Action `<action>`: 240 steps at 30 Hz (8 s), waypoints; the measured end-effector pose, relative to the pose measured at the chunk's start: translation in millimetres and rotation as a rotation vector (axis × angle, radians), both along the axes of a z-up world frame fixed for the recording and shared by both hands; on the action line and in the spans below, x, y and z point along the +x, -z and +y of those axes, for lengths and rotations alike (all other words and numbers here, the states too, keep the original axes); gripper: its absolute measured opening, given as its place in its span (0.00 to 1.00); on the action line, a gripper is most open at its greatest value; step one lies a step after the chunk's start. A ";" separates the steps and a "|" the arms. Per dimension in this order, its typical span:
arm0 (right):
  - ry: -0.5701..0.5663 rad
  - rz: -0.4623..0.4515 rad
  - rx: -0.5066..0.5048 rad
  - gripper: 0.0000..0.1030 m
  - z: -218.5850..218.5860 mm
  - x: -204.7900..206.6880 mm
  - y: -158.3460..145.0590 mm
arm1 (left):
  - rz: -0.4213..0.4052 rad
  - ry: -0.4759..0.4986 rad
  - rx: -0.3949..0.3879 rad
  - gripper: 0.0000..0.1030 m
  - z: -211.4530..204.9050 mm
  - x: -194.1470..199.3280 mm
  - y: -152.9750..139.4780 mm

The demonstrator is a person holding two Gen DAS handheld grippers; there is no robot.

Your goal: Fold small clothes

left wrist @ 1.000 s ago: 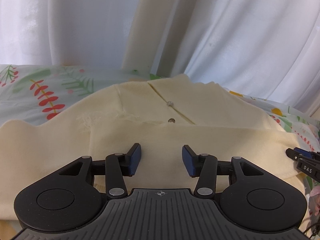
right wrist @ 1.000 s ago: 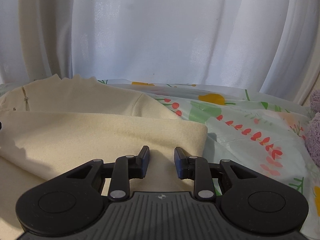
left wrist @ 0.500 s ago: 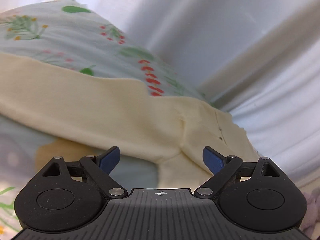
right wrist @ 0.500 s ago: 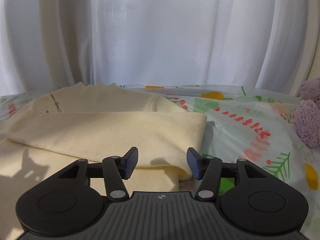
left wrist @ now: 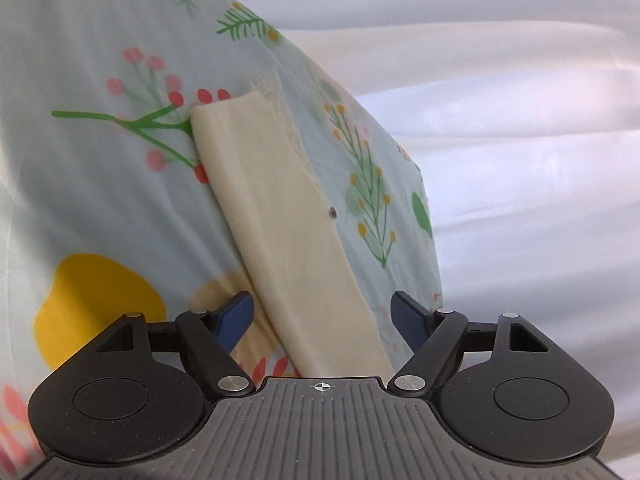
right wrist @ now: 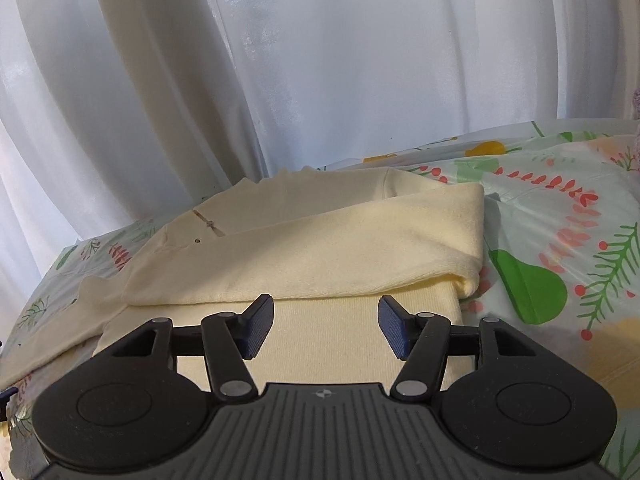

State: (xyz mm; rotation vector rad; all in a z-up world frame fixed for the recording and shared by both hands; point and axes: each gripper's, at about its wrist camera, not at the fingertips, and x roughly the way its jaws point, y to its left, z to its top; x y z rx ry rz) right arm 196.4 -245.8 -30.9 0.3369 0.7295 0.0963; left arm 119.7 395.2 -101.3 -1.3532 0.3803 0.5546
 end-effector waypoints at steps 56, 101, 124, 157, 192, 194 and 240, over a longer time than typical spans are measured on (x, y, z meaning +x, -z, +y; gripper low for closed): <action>-0.255 0.152 0.228 0.41 62.9 79.8 39.9 | 0.050 0.854 0.438 0.52 -232.6 88.9 -20.0; 0.164 -0.064 -0.336 0.06 0.3 94.5 20.3 | -0.012 1.016 0.469 0.52 -280.7 180.4 -28.5; 0.334 0.161 0.488 0.33 -62.7 60.9 60.9 | 0.004 1.131 0.422 0.54 -315.1 169.4 -15.8; 0.114 0.049 -0.143 0.07 -33.8 101.3 40.6 | 0.085 1.176 0.692 0.64 -321.9 202.1 -34.6; -0.157 0.064 -0.546 0.08 13.1 86.3 28.0 | 0.209 1.182 0.800 0.89 -339.7 174.6 -57.0; -0.175 0.053 -0.347 0.24 -0.6 62.2 11.6 | 0.173 1.178 0.730 0.90 -324.8 146.5 -69.6; -0.046 0.381 0.446 0.05 -102.0 -204.8 36.0 | 0.174 1.297 0.276 0.12 -260.8 -63.5 -59.8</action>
